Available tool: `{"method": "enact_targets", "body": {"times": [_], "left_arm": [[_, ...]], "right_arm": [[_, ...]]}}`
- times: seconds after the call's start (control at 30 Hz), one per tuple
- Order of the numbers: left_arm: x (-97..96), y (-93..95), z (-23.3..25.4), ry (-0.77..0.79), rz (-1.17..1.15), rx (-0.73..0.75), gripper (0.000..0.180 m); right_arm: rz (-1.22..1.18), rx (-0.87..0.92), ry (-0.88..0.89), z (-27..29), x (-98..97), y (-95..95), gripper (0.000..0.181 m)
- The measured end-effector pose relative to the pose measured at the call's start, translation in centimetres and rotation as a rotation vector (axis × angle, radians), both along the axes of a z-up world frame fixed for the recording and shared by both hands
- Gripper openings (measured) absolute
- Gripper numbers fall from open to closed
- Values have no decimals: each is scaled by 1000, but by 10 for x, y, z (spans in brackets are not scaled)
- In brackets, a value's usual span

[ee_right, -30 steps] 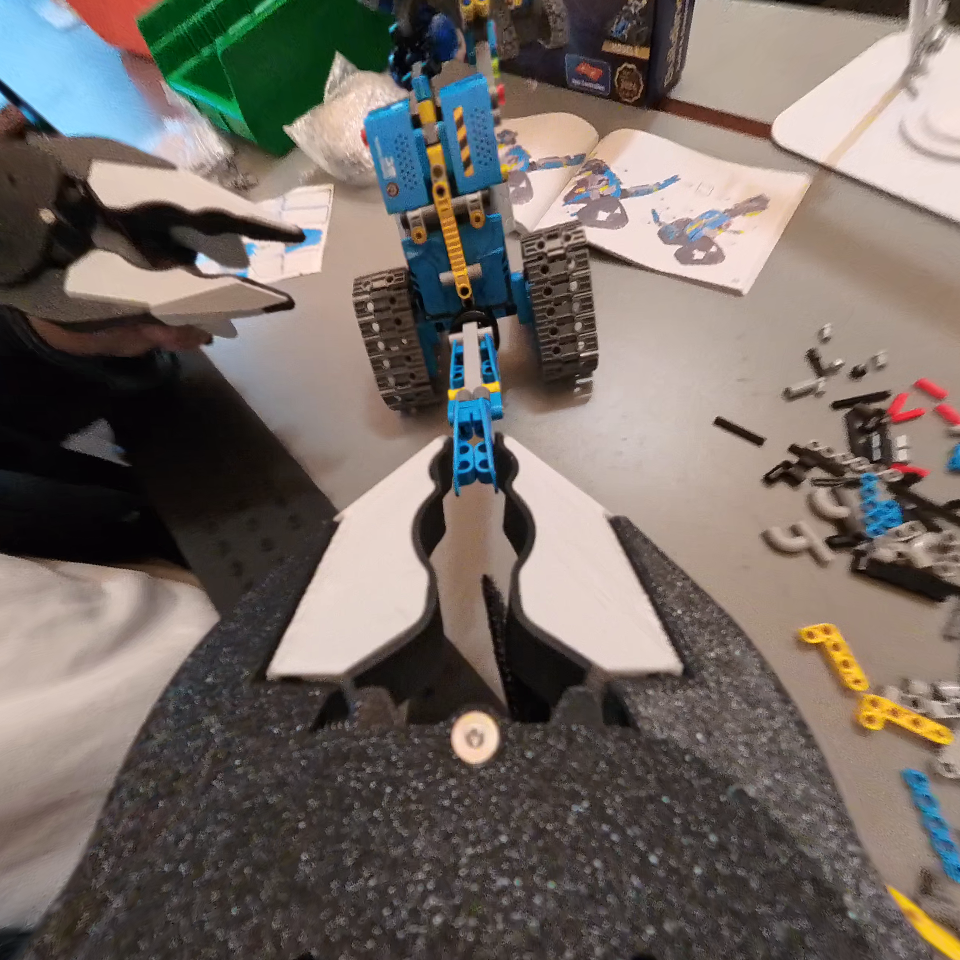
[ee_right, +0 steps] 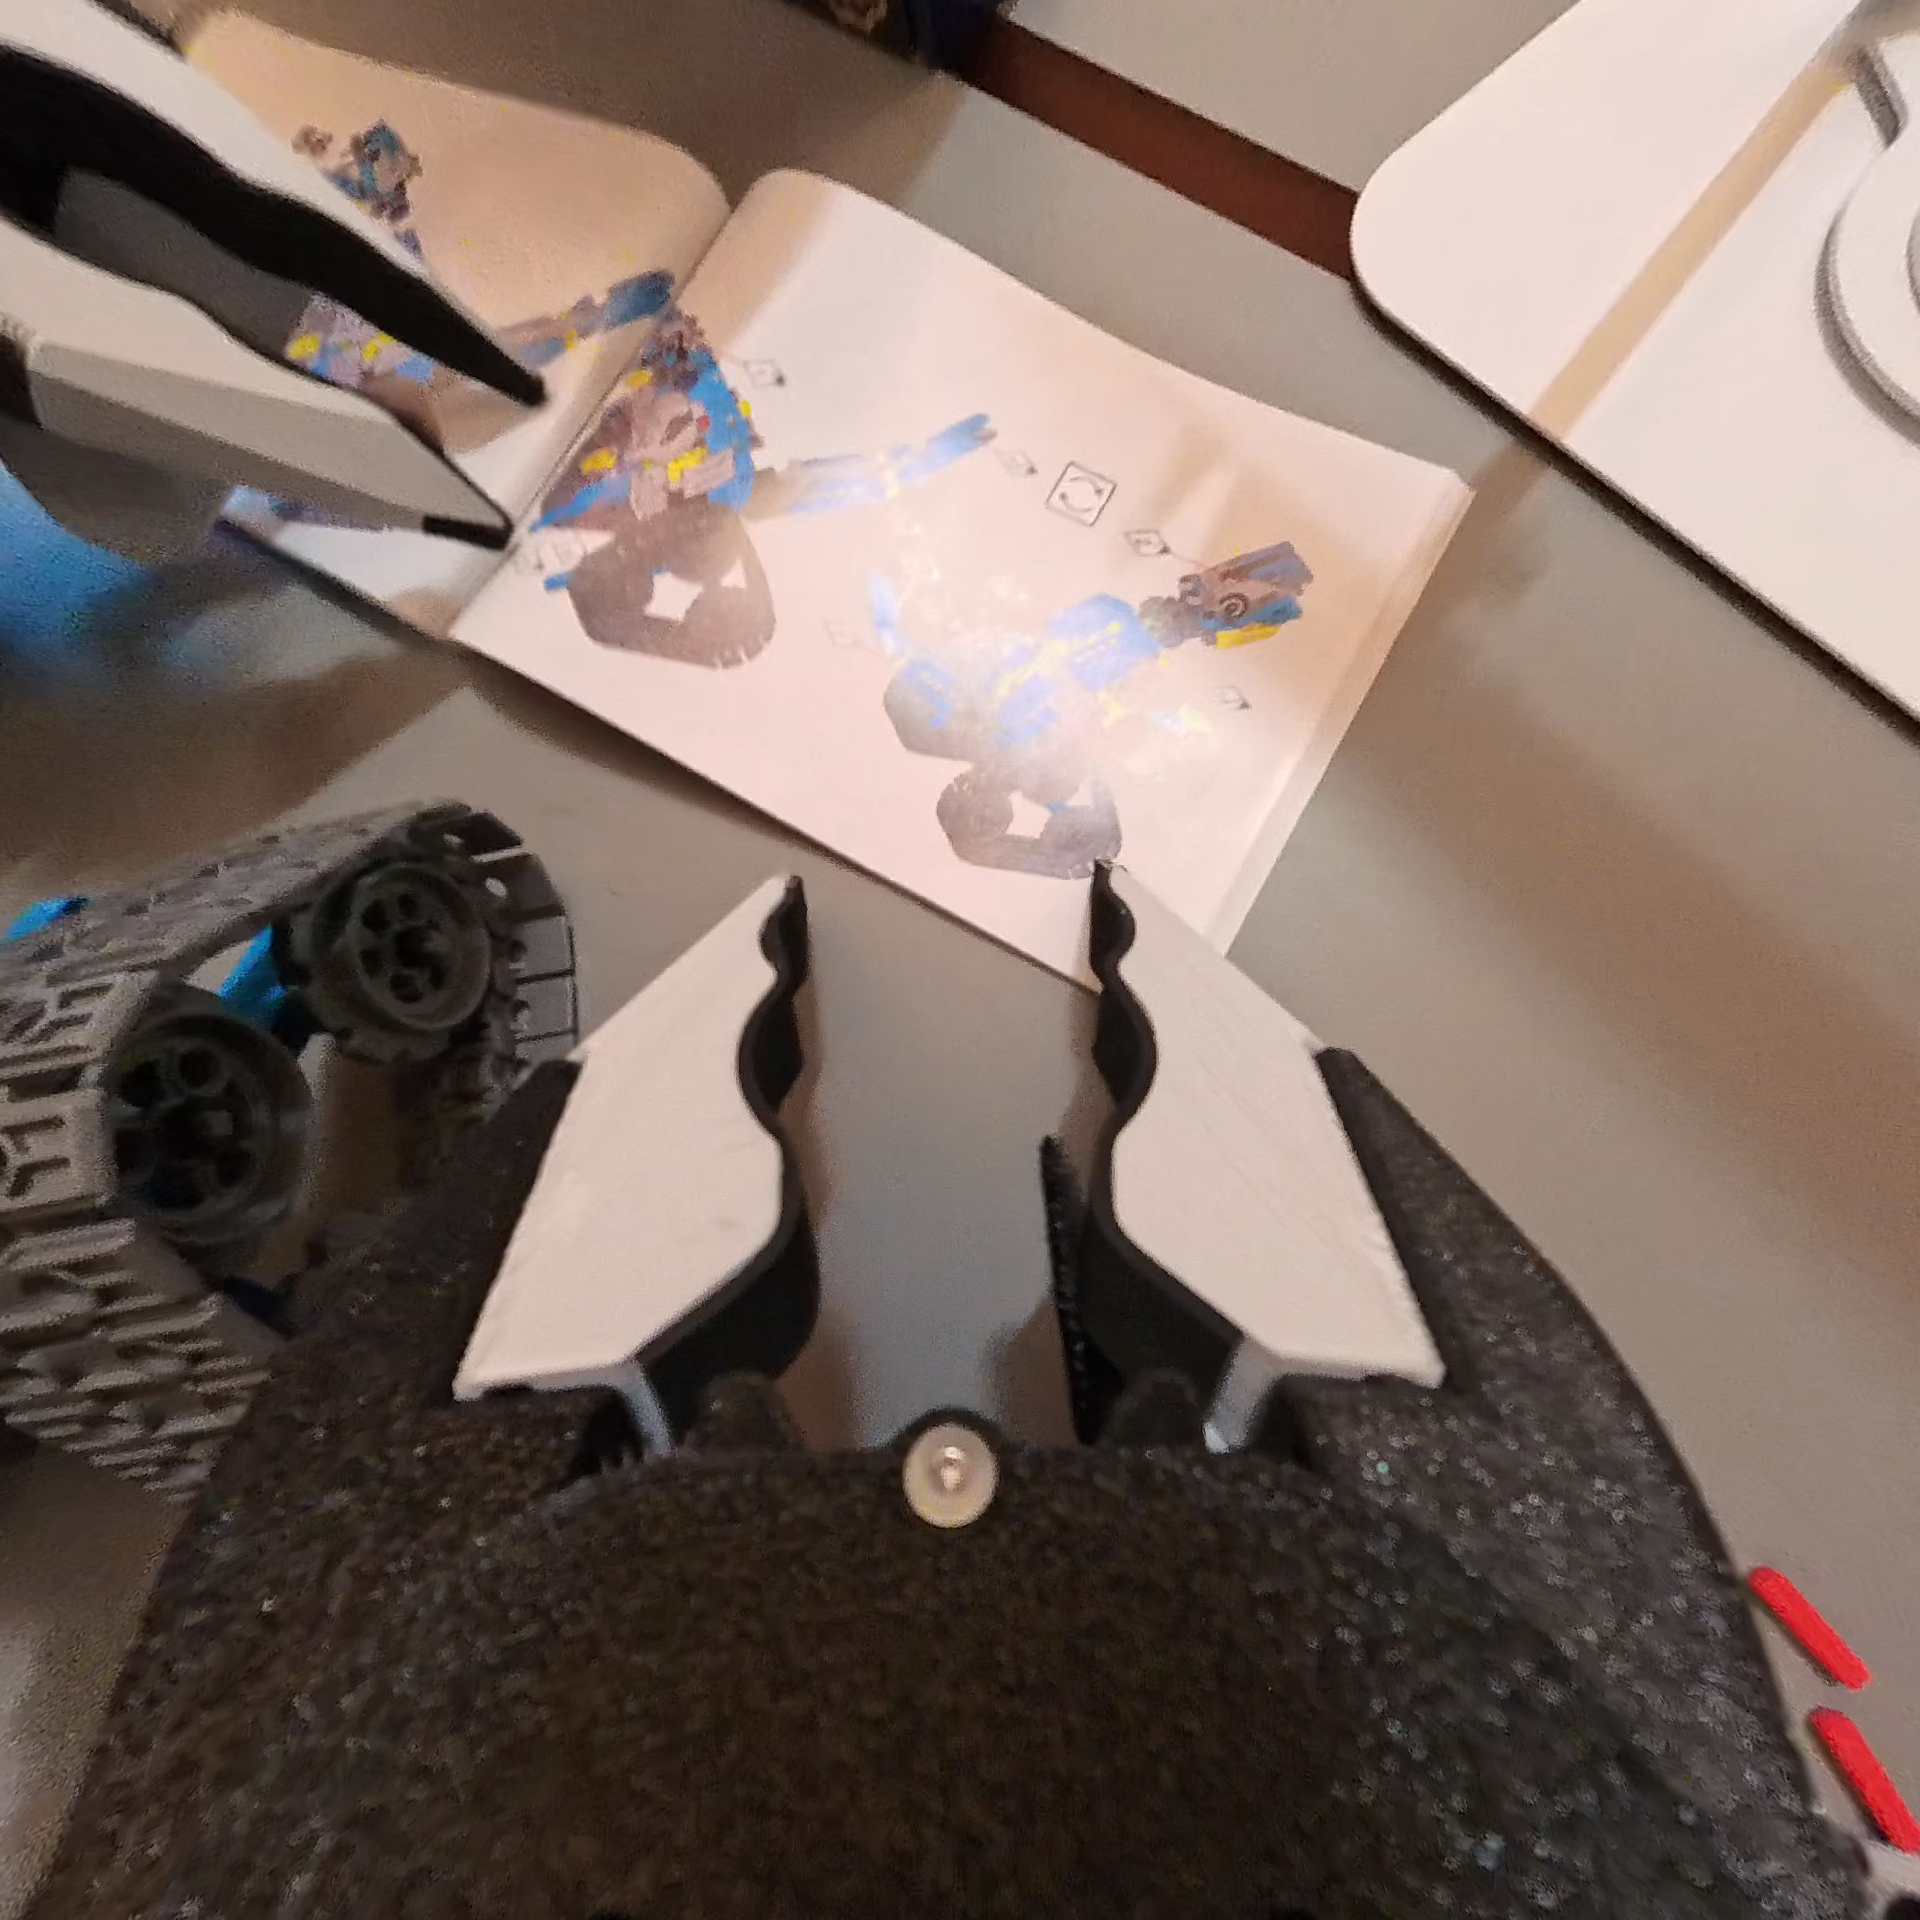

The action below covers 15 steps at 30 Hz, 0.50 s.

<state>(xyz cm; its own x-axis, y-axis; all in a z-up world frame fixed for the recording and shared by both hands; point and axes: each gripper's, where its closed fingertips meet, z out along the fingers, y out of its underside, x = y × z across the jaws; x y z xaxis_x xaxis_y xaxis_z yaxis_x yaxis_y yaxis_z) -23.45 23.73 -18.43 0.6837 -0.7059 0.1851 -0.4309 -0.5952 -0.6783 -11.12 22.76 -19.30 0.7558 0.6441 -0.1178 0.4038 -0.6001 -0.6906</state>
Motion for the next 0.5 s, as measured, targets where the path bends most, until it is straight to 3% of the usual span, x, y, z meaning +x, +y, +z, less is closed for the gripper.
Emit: {"method": "enact_targets", "body": {"times": [0.17,0.4,0.5], "left_arm": [[2,1,0,7,3,36,36],[2,1,8,-29,-1,77,36],[7,-3,24,-103,-41,137,49]], "right_arm": [[56,-11,-28,0,-11,-7,69],[91,-25,86,4,-34,-10,63],[107,-67,177,8,-45,-13,63]]}}
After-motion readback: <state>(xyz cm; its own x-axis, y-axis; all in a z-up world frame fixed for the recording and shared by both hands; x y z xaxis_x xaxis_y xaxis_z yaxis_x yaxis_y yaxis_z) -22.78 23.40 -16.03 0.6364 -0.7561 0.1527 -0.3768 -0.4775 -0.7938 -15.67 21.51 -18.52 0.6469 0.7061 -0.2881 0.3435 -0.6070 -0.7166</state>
